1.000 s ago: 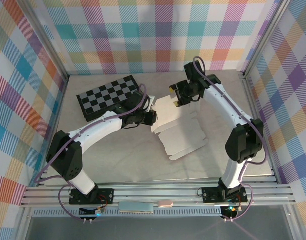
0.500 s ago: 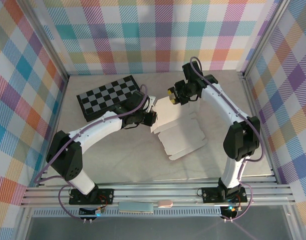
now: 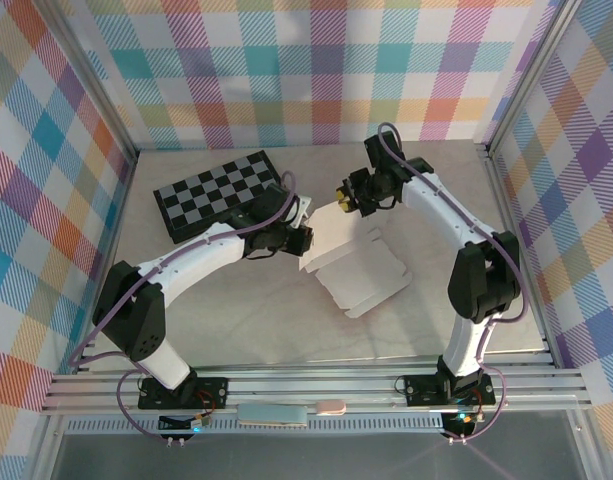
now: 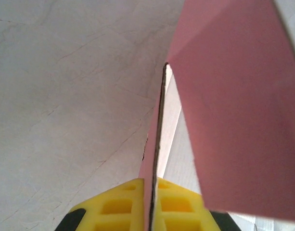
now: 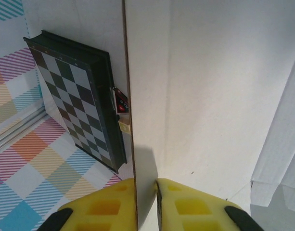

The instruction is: Fold the paper box

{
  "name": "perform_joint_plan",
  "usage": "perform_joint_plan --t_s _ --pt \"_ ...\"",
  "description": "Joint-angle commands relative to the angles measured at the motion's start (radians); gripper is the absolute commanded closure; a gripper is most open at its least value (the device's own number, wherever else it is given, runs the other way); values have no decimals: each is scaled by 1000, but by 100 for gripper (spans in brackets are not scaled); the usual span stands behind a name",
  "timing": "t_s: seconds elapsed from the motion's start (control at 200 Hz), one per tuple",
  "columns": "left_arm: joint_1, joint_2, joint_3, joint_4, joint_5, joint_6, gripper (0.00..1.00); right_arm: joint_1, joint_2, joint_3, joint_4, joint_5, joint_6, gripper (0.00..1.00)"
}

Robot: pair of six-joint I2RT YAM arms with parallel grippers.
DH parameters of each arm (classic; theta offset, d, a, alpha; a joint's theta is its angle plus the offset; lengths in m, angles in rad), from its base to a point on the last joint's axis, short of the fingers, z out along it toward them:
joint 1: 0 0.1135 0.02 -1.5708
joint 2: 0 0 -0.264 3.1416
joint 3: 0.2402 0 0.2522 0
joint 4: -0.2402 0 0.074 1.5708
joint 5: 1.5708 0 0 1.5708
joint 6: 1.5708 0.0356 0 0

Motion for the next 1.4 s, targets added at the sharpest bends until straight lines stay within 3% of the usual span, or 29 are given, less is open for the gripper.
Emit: perform_joint_plan --t_s 0.0,0.215,0.38,0.485,0.64,0.745,0.93,1.025,1.22,1.395 --pt "30 -18 1 104 33 -18 100 -7 -40 -67 -5 18 -36 85" --pt "53 -18 -10 108 73 -11 100 -7 -110 -226 154 34 -32 89" --pt "61 -19 -10 112 106 -8 100 -6 -167 -328 306 91 -28 100" --pt "81 -16 -3 105 131 -24 100 -6 -205 -408 395 122 15 100" --pt "132 -59 22 46 155 -120 67 -6 -240 -439 394 173 81 100" --pt "149 -116 53 12 148 -292 49 -6 -244 -428 375 185 119 100" --pt "136 -101 149 -43 176 -687 52 -5 -248 -405 343 203 154 100" --pt "100 -70 190 -57 158 -803 53 -5 -245 -397 339 205 159 100" --pt "52 16 276 -147 103 -887 53 -6 -246 -398 340 202 171 100" --pt "14 72 292 -118 105 -910 52 -6 -258 -405 340 203 171 100"
